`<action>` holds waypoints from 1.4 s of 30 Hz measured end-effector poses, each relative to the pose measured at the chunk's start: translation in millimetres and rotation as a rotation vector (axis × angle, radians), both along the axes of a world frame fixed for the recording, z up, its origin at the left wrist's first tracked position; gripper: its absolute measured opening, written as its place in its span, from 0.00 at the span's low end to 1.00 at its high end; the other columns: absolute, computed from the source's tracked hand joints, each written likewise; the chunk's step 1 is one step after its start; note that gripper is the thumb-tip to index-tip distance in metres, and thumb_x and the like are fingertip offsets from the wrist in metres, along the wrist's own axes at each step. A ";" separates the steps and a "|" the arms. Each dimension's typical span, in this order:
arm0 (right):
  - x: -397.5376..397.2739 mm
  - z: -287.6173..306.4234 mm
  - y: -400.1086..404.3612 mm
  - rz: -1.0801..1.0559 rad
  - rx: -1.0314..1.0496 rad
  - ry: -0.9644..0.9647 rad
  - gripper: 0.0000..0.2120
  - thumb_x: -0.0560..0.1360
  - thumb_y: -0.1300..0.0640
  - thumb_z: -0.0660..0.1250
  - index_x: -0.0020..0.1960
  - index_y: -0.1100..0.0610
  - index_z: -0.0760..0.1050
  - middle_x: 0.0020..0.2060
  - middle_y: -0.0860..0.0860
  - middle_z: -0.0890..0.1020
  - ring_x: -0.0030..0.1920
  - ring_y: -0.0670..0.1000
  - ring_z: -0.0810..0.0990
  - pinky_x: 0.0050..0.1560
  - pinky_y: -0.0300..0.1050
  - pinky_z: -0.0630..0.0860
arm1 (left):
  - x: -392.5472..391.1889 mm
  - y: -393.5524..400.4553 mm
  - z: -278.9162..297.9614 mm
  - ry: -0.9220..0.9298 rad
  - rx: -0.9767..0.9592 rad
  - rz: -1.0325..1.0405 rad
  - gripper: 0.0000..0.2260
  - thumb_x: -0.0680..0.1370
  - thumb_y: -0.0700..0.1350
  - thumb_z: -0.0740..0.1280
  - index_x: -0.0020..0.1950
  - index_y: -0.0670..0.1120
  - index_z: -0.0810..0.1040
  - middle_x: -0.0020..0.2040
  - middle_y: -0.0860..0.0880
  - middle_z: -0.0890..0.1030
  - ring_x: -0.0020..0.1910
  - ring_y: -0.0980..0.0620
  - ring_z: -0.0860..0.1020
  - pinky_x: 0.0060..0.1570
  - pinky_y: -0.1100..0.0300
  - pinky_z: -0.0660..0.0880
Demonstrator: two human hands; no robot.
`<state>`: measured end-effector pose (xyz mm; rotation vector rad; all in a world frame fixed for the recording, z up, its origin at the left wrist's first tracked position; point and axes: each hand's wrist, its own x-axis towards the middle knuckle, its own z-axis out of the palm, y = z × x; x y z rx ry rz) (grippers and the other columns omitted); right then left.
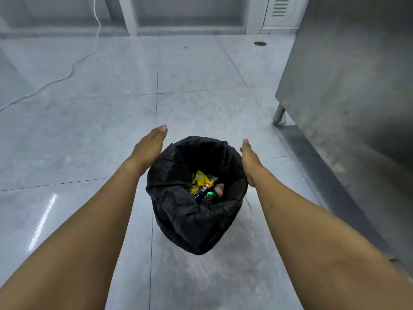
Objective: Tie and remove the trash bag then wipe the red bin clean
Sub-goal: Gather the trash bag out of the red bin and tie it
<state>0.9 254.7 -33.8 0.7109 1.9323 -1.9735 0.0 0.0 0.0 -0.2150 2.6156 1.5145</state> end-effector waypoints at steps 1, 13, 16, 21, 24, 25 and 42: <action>-0.4 -5.9 2.1 -0.055 -0.104 -0.040 0.33 0.81 0.35 0.46 0.76 0.55 0.61 0.73 0.56 0.69 0.70 0.58 0.69 0.70 0.56 0.67 | -1.8 -1.6 -4.4 -0.050 0.090 0.064 0.26 0.81 0.63 0.50 0.77 0.56 0.61 0.77 0.56 0.62 0.76 0.53 0.59 0.74 0.52 0.55; 26.7 -11.5 22.0 0.452 0.324 -0.455 0.10 0.66 0.50 0.72 0.38 0.56 0.82 0.39 0.54 0.86 0.46 0.56 0.82 0.47 0.49 0.77 | 12.6 -33.0 -52.2 -0.803 0.403 0.094 0.22 0.75 0.54 0.66 0.62 0.40 0.79 0.55 0.39 0.84 0.53 0.39 0.83 0.52 0.42 0.79; 17.6 2.0 28.9 0.329 0.294 -0.424 0.09 0.74 0.56 0.64 0.39 0.59 0.79 0.38 0.55 0.84 0.46 0.57 0.81 0.57 0.52 0.76 | 15.2 -36.7 -35.6 -0.704 0.219 0.107 0.13 0.80 0.44 0.61 0.51 0.36 0.80 0.42 0.39 0.86 0.37 0.42 0.85 0.33 0.48 0.82; -7.6 46.3 49.2 0.135 0.211 -0.199 0.07 0.76 0.54 0.65 0.46 0.58 0.76 0.37 0.55 0.82 0.35 0.54 0.80 0.40 0.46 0.78 | 10.2 -35.0 7.9 -0.286 0.111 0.188 0.06 0.80 0.46 0.64 0.44 0.48 0.74 0.41 0.44 0.78 0.34 0.48 0.76 0.28 0.60 0.76; -10.9 78.2 47.9 0.285 0.121 -0.199 0.08 0.77 0.54 0.63 0.46 0.58 0.76 0.32 0.52 0.82 0.31 0.52 0.81 0.33 0.40 0.77 | 10.9 -23.7 34.7 -0.174 0.058 0.080 0.08 0.81 0.48 0.63 0.42 0.49 0.74 0.40 0.47 0.77 0.33 0.50 0.74 0.24 0.62 0.74; -10.7 86.9 43.6 0.332 0.103 -0.180 0.07 0.77 0.56 0.62 0.48 0.58 0.75 0.33 0.52 0.81 0.31 0.51 0.80 0.31 0.39 0.78 | 10.7 -19.8 41.8 -0.149 0.030 0.049 0.08 0.81 0.48 0.62 0.44 0.49 0.75 0.41 0.47 0.78 0.34 0.50 0.75 0.24 0.62 0.74; -16.7 122.6 37.1 0.021 0.225 0.426 0.13 0.71 0.68 0.63 0.41 0.52 0.79 0.37 0.50 0.81 0.40 0.51 0.78 0.38 0.44 0.77 | 25.4 -23.4 76.3 -0.487 -0.073 -0.045 0.14 0.77 0.38 0.67 0.62 0.48 0.75 0.55 0.43 0.82 0.47 0.44 0.83 0.35 0.54 0.81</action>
